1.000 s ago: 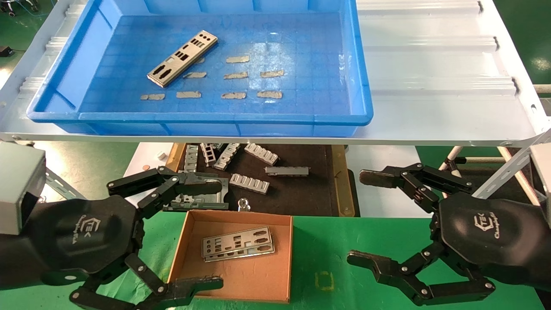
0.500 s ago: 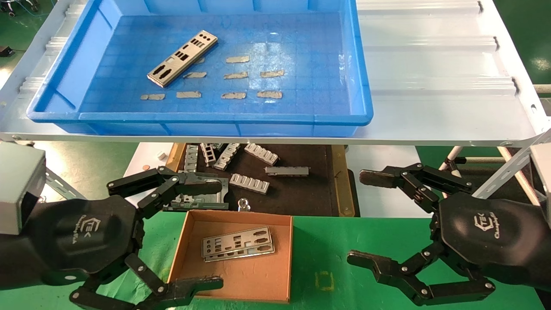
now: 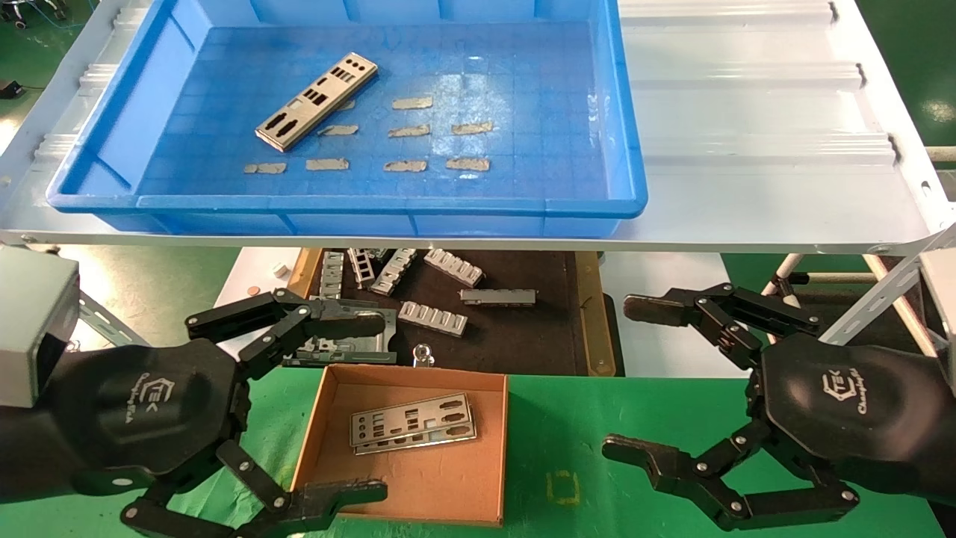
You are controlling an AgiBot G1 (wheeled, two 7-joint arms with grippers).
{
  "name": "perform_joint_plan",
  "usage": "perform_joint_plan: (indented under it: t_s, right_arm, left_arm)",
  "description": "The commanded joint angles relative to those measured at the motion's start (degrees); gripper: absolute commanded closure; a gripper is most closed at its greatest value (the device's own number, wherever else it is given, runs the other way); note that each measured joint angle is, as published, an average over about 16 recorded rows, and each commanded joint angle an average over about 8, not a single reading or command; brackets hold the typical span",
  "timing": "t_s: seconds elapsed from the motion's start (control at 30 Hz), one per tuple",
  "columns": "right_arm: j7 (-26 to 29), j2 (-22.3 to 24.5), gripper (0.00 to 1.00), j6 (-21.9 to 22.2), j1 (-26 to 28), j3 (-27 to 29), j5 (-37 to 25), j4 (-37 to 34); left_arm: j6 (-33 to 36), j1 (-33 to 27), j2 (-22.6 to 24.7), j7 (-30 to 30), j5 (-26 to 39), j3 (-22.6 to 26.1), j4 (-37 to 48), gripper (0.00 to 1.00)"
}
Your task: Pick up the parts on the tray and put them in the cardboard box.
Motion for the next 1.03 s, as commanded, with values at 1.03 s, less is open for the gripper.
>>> perform_joint_plan:
  t_s: [1.03]
  right_arm:
    - [0.0, 0.0, 0.00, 0.0, 0.0, 0.0, 0.0, 0.0]
  left_arm:
    - [0.0, 0.0, 0.0, 0.0, 0.0, 0.0, 0.0, 0.00]
